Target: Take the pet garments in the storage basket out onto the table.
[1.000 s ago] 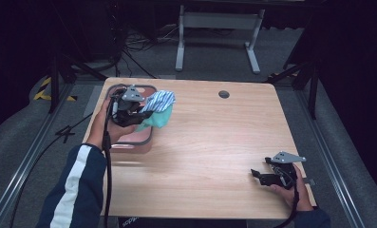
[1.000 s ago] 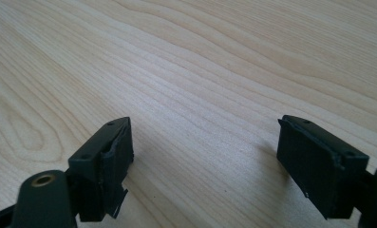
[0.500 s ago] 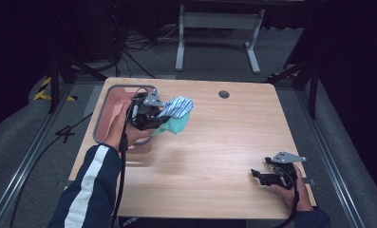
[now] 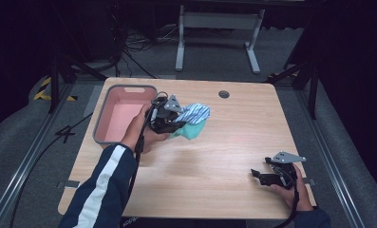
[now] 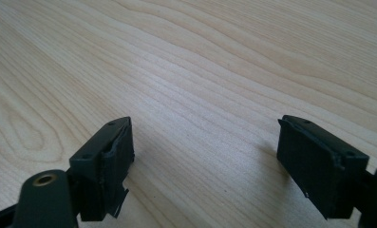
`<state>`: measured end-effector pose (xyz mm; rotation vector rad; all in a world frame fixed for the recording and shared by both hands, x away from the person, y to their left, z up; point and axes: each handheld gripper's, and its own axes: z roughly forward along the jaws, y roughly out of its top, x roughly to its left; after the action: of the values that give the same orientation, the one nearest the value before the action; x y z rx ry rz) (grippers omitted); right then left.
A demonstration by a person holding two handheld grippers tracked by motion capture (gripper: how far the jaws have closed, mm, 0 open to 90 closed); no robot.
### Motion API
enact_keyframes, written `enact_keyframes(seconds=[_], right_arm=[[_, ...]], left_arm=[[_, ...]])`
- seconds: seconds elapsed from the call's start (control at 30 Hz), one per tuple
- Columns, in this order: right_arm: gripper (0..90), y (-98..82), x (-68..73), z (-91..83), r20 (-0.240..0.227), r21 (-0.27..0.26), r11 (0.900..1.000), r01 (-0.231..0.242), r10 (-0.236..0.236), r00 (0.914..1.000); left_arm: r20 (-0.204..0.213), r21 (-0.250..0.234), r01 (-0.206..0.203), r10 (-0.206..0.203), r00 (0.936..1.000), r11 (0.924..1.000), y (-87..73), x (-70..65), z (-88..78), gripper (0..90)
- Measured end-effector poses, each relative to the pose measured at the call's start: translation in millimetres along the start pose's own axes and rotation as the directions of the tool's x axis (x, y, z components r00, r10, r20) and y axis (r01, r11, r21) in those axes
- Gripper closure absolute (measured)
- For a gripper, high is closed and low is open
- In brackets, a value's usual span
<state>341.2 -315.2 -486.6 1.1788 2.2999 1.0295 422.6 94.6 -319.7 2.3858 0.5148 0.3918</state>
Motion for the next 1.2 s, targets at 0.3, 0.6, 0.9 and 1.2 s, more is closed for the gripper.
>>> enact_keyframes(seconds=[0.3,0.6,0.9,1.2], right_arm=[[20.3,0.0,0.0,0.0,0.0,0.0,1.0,0.0,0.0,1.0],[20.3,0.0,0.0,0.0,0.0,0.0,1.0,0.0,0.0,1.0],[20.4,0.0,0.0,-0.1,-0.001,0.0,1.0,0.0,0.0,1.0],[20.5,0.0,-0.1,-0.1,-0.001,-0.001,1.0,-0.002,0.002,1.0]], left_arm=[[0.029,0.017,-0.009,0.009,0.9996,0.9998,4.5,-9.8,26.8,76.5],[0.053,0.05,-0.004,0.001,0.9986,0.9988,3.7,-14.2,52.2,76.4],[0.063,0.082,0.02,-0.026,0.9977,0.9964,2.1,-15.4,75.0,76.4],[0.057,0.11,0.008,-0.014,0.9983,0.9939,-0.2,-19.4,93.9,76.3]])
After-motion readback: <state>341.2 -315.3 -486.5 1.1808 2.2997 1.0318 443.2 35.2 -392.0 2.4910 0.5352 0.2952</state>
